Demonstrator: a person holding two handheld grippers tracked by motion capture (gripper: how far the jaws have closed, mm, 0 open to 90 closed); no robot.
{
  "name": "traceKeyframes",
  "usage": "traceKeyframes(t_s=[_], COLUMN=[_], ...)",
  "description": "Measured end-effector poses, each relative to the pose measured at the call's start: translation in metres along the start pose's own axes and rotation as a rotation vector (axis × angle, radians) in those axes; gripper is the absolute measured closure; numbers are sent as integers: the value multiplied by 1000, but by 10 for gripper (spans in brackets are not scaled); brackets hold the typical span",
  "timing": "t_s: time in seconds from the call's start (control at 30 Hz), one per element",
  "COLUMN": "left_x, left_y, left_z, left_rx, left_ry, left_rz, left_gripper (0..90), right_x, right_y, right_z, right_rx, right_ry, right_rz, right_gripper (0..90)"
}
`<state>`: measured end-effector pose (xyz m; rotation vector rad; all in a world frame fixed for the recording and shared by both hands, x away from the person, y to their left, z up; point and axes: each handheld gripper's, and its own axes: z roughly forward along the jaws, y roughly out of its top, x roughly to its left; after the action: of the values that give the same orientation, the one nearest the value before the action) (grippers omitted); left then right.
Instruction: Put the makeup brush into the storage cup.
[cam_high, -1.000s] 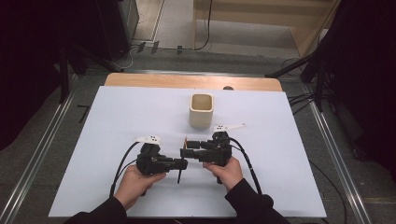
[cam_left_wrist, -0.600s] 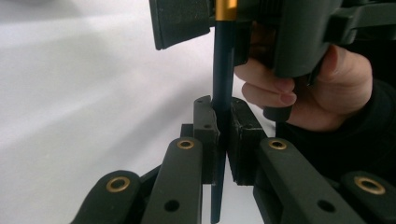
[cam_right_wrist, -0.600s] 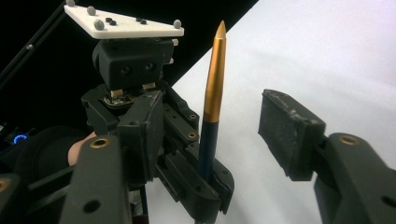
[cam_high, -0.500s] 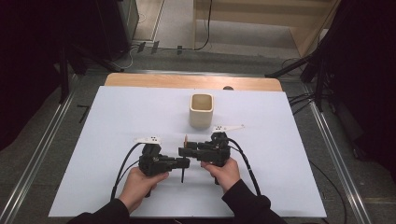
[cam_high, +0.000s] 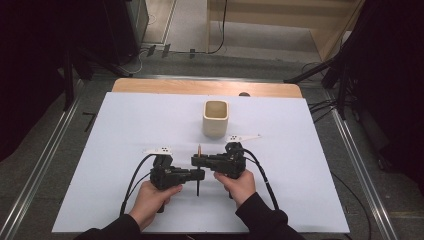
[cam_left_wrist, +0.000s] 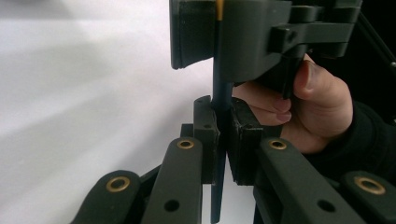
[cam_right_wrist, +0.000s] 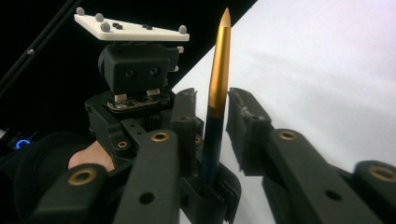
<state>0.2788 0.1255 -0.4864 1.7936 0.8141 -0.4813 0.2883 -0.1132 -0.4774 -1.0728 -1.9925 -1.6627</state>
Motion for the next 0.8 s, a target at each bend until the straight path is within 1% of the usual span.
traceKeyframes(t_s=[0.13, 0.37, 0.5, 0.7, 0.73, 0.8], left_x=[0, 0, 0, 2, 1, 2], left_y=[0, 0, -1, -1, -1, -1], left_z=[1, 2, 2, 2, 2, 3], left_rx=[-1, 0, -1, 11, 13, 14], left_ry=[-9, -9, -7, 1, -1, 0], left_rz=[-5, -3, 7, 17, 15, 14], left_gripper=[838, 837, 832, 757, 738, 672], right_x=[0, -1, -2, -3, -3, -3], right_y=[0, 0, 1, 1, 1, 1], right_z=[0, 1, 0, 0, 0, 0], right_rx=[7, 14, 16, 27, 27, 29], right_ry=[7, 21, 23, 34, 36, 36], right_rz=[1, 25, 34, 47, 46, 48], right_gripper=[820, 830, 830, 831, 831, 831])
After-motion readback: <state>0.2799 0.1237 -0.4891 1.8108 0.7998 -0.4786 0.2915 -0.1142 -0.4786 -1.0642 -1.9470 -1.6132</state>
